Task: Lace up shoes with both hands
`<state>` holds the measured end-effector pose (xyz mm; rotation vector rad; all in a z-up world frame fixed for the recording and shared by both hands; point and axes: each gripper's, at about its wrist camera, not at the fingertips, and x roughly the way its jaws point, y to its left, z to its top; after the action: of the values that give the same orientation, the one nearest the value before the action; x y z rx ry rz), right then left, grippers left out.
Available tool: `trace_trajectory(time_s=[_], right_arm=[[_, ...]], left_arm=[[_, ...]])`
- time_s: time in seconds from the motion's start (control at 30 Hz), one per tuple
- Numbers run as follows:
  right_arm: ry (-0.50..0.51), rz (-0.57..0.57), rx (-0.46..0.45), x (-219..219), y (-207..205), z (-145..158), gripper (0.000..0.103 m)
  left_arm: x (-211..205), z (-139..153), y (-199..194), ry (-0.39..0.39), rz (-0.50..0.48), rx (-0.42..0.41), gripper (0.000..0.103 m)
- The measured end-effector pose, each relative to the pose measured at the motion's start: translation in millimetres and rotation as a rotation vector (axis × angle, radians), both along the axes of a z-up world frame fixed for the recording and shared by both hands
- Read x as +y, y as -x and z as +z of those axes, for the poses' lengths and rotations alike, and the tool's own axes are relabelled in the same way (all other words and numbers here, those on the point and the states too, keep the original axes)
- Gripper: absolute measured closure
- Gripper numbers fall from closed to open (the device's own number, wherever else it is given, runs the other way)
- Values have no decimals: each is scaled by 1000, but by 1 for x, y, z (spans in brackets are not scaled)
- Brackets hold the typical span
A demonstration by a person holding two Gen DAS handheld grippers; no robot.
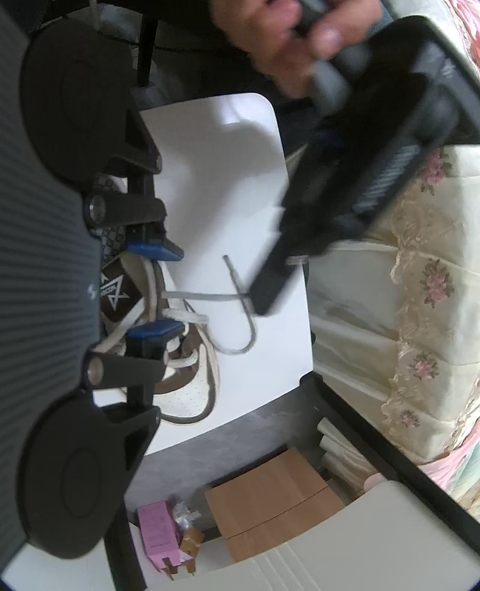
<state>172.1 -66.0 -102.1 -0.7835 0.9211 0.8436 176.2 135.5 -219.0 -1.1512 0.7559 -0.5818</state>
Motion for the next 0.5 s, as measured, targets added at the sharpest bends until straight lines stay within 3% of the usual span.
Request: trace_trajectory(time_s=[0.17,0.2,0.23,0.3,0.47,0.5], right_arm=[[-130,-88,35,-2,-9,5,68],[-142,-104,47,-3,-11,3,74],[-154,-120,58,-3,-13,1,91],[-183,-172,80,-6,-19,-2,100],[-341,-409,218,-33,-42,-9,100],[-371,-454,246,-39,-44,-11,100]], left_arm=[[-4,5,2,-31,-12,-30,100],[-5,7,2,-48,-15,-39,100],[-5,10,3,-74,-17,-50,100],[-6,14,5,-116,-7,-67,100],[-15,32,19,-352,-12,-144,98],[-18,34,23,-382,-25,-157,93]])
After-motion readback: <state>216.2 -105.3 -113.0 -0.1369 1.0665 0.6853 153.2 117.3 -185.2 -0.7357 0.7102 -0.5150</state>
